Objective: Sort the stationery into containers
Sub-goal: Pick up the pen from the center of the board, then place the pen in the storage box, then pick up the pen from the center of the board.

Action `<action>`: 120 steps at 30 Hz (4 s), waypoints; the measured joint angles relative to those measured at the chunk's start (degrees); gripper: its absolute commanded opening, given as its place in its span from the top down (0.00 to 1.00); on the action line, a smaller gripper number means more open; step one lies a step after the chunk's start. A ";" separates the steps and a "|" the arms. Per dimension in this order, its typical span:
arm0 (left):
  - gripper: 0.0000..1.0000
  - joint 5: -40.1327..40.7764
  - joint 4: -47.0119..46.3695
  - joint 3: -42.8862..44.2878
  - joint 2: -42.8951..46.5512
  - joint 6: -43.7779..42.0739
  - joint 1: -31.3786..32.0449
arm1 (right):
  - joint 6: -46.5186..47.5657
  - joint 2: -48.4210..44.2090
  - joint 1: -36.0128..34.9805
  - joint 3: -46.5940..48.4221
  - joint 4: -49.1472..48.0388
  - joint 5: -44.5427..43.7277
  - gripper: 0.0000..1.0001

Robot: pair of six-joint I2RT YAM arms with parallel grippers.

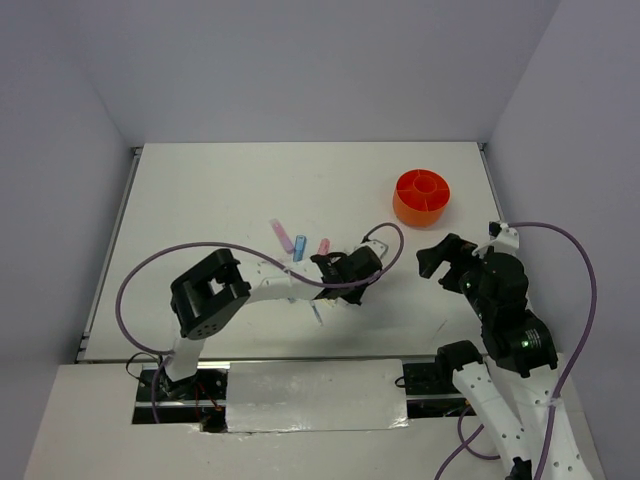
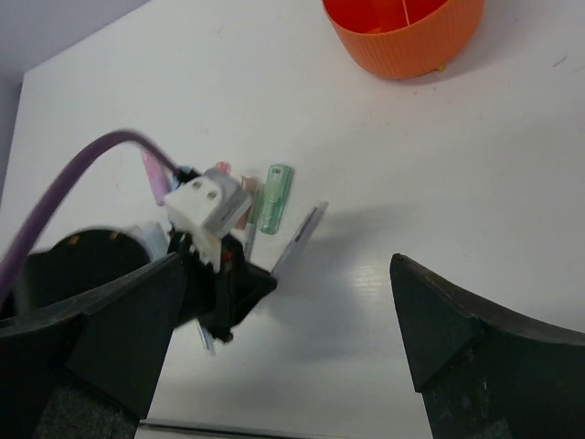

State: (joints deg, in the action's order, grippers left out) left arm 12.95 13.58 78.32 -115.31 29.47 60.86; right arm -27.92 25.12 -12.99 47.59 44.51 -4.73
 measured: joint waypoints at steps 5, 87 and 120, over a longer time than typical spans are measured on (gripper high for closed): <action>1.00 -0.33 -2.51 -6.64 10.10 2.01 3.58 | -6.03 -1.77 0.00 -4.42 -2.56 -2.01 0.01; 0.01 9.40 4.42 -31.98 44.52 6.97 5.25 | 15.61 72.17 10.36 18.86 -64.63 -17.11 0.39; 0.39 20.81 15.82 -15.67 12.81 41.88 5.25 | 6.56 30.95 0.00 9.60 -35.56 -2.91 0.25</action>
State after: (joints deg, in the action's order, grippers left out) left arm 33.76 29.41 62.65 -102.50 71.35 66.11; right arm -21.37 56.07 -12.99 57.19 8.95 -7.64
